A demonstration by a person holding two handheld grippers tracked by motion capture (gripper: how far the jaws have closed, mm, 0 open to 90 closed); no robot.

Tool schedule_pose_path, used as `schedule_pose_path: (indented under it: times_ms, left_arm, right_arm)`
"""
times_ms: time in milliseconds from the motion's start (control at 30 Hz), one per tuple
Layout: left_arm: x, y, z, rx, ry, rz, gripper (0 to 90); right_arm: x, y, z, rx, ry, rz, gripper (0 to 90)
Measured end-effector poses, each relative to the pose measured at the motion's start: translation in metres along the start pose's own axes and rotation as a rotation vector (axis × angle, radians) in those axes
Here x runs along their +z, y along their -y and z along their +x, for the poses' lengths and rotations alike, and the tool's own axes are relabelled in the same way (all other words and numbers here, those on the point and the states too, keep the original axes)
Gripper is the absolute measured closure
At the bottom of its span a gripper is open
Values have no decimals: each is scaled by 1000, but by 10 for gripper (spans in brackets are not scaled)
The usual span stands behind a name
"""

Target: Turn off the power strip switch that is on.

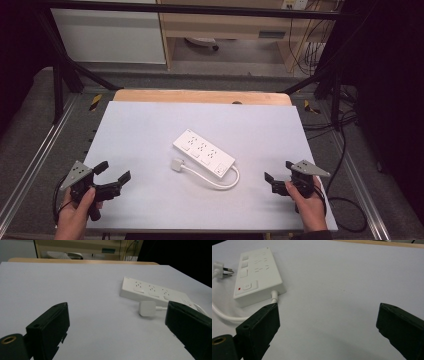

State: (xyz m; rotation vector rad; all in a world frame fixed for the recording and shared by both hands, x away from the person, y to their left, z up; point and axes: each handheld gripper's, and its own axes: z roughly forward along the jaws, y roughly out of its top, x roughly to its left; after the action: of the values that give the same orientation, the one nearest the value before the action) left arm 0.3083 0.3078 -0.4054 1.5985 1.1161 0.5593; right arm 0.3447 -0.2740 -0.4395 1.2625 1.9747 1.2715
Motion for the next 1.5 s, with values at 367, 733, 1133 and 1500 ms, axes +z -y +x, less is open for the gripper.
schedule_pose_path:
  times_ms: [367, 733, 1133, 1500]
  left_arm:
    - [0, 1, 1, 1, 1, 2, 47]
    - [2, 2, 0, 5, -3, 25, 49]
    - [3, 2, -2, 18, -10, 36, 46]
    - [2, 2, -2, 16, -6, 33, 50]
  right_arm:
    - [-4, -5, -1, 27, 6, -52, 46]
    - [-9, -10, -1, 40, -1, -74, 56]
    - [-16, -29, 17, 8, -11, -138, 48]
    - [-18, -41, 29, -14, -50, -149, 18]
